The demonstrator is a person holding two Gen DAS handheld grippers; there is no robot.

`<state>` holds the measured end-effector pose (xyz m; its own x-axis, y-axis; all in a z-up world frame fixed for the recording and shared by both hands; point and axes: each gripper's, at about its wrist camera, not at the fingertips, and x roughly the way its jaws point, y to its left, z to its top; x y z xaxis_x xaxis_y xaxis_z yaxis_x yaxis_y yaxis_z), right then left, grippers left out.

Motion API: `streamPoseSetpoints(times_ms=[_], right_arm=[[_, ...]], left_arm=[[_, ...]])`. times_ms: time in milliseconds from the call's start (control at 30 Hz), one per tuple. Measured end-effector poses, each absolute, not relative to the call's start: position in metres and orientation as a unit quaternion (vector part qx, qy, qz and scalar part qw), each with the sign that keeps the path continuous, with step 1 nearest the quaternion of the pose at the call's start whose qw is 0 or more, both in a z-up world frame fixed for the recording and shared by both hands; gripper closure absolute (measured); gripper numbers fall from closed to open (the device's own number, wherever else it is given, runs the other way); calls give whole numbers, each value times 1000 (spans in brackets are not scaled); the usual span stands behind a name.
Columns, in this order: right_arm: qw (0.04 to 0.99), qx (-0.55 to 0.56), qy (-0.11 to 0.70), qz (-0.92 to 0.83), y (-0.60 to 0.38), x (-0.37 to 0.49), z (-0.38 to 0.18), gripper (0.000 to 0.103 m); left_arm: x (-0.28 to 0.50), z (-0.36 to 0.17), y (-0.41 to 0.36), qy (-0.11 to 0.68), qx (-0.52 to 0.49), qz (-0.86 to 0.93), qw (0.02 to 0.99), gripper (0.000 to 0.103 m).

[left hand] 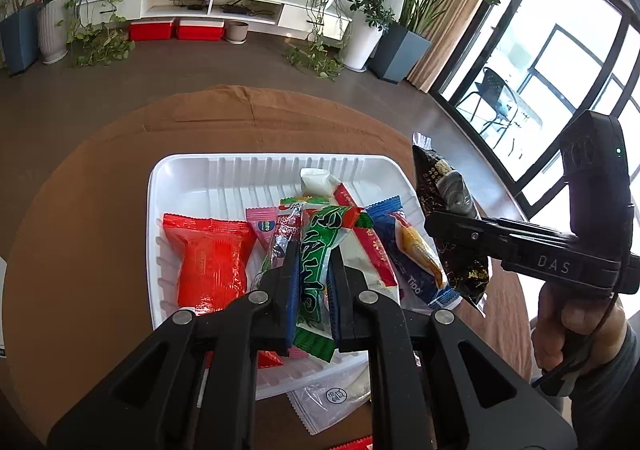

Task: Organize snacks
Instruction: 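Carry the green candy packet and black coffee packet over the white tray, then open both tools to drop the packets into the tray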

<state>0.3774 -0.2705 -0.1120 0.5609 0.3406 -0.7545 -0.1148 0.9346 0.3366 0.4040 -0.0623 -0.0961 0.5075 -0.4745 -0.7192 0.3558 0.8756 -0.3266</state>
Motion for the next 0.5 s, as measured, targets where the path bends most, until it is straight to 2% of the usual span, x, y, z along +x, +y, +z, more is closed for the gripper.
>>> streamPoseSetpoints(times_ms=[500], right_arm=[[864,105,480,108,-260,397,-149,78]], left_arm=[[434,-137,-90,450,-37,-230,862,91]])
